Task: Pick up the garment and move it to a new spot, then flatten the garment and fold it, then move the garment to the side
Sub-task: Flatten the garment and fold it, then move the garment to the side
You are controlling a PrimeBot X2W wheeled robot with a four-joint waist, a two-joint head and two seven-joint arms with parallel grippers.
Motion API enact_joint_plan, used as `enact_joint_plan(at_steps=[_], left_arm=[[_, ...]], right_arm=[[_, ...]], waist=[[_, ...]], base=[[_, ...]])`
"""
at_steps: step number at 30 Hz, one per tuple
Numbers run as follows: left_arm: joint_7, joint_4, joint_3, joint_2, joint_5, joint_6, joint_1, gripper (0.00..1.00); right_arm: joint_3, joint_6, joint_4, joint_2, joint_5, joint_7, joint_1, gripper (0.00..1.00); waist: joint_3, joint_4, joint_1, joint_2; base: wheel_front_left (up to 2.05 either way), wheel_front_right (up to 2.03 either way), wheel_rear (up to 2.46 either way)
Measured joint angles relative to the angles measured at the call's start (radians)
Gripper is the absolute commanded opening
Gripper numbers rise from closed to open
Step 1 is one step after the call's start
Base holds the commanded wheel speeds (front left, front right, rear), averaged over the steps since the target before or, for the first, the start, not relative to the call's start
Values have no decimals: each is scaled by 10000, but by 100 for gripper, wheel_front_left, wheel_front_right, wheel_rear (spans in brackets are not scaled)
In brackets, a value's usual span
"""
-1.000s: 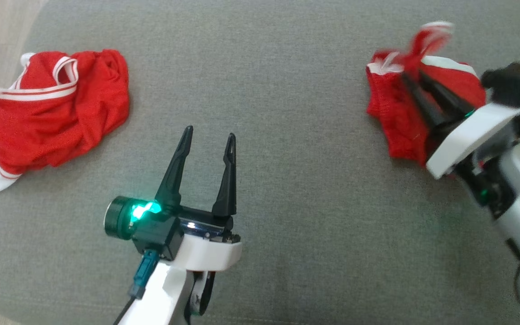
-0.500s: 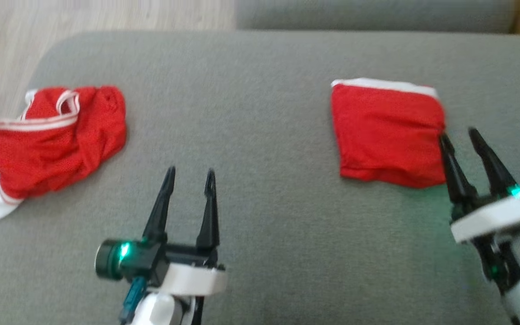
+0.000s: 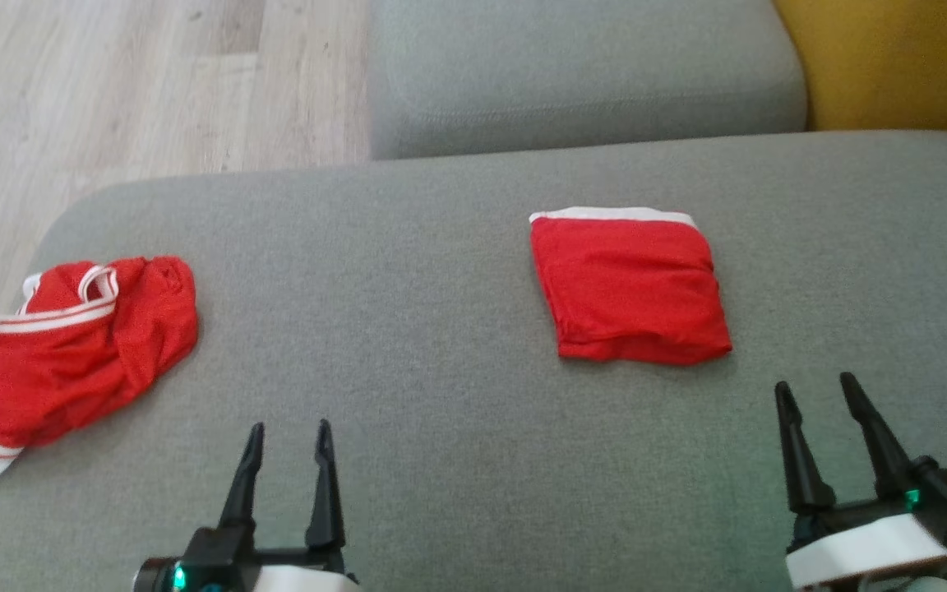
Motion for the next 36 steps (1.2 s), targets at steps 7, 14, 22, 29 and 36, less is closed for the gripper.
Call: enact_joint_plan(at_steps=[7,14,22,29,36], left_arm=[[2,10,188,-2,251,2,97,100],[0,119,199,-4,265,-2,112,100],[2,176,188,-4,261,-2,138,100],[0,176,155,-4,263,-84,154,100],[0,-67,-40,-4,261,-69,31,100]], right_arm=[[-12,0,54,320,-77,0,214,100],[-10,0,186,359,-75,0,236,100],[-8,0,313,374,-59,0,320,100],[-203,0,842,357,278,0,295,100],[-196,0,2589,-280,1944,23,-1303,100]], waist=[[-216,-33,1,0],[-305,34,2,0],[-360,125,2,0],[-110,425,2,0],[547,937,2,0]], base=[[0,0,0],[0,0,0],[0,0,0],[0,0,0],[0,0,0]])
